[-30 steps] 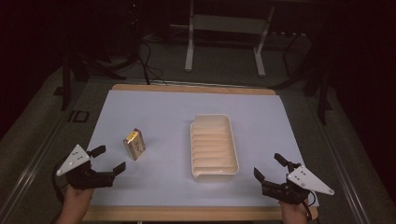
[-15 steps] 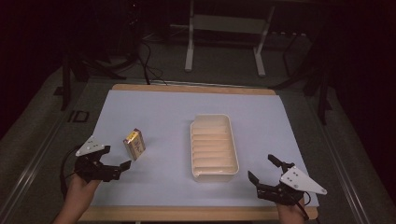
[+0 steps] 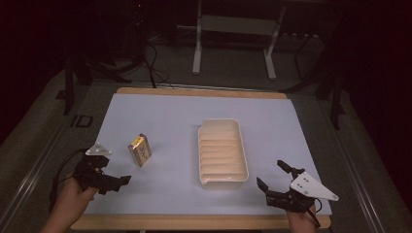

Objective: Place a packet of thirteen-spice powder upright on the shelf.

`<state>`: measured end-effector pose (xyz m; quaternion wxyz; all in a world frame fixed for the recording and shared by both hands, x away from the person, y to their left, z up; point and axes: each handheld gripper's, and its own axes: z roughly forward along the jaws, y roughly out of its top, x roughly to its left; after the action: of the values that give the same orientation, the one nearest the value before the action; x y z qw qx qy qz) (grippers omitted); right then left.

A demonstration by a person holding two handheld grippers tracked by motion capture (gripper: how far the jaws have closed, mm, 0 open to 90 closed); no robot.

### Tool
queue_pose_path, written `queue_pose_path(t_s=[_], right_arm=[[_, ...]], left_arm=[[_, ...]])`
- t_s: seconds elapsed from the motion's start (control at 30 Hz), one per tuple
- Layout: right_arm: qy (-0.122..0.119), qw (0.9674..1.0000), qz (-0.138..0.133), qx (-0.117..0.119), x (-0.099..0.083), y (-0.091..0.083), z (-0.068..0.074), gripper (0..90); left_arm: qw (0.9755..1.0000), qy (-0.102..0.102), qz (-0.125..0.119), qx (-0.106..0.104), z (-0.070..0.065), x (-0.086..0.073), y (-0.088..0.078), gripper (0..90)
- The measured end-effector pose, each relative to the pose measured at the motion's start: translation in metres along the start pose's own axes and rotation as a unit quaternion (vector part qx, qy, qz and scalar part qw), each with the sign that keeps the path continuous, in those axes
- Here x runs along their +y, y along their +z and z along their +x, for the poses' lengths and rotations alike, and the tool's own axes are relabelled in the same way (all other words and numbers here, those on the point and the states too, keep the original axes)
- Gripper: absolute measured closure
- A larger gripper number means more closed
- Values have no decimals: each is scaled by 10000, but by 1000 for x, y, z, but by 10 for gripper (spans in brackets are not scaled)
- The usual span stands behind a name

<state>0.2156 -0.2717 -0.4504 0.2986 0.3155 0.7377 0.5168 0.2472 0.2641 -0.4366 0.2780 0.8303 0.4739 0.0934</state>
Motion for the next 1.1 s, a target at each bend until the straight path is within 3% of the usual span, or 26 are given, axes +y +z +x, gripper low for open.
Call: queue_pose_path(t_s=[0.2,0.43,0.6,0.63,0.67,0.7,0.87,0.93,1.03,1.1], right_arm=[[-7,10000,15,24,0,1,0,137],[8,10000,15,18,0,1,1,143],[-14,10000,28,1,0,1,1,142],[0,10000,30,12,0,1,1,142],[0,10000,30,12,0,1,1,142],[0,10000,44,12,0,1,1,139],[-10,10000,66,32,0,2,1,138],[-15,10000,84,28,0,3,1,138],[-18,9999,109,24,-1,3,2,138],[-16,9999,127,39,-1,3,2,138]], left_arm=[[9975,-113,641,-274,-1,5,2,6],[9928,-24,1172,-229,-4,11,2,6],[9899,-5,1390,-285,-5,13,3,6],[9880,13,1519,-274,-5,14,4,6],[9880,13,1519,-274,-5,14,4,6],[9850,51,1698,-302,-6,14,5,6],[9793,26,1993,-365,-6,16,10,5],[9787,15,2016,-381,-5,16,11,5],[9749,-2,2173,-479,-3,19,13,6],[9745,5,2189,-489,-3,20,13,6]])
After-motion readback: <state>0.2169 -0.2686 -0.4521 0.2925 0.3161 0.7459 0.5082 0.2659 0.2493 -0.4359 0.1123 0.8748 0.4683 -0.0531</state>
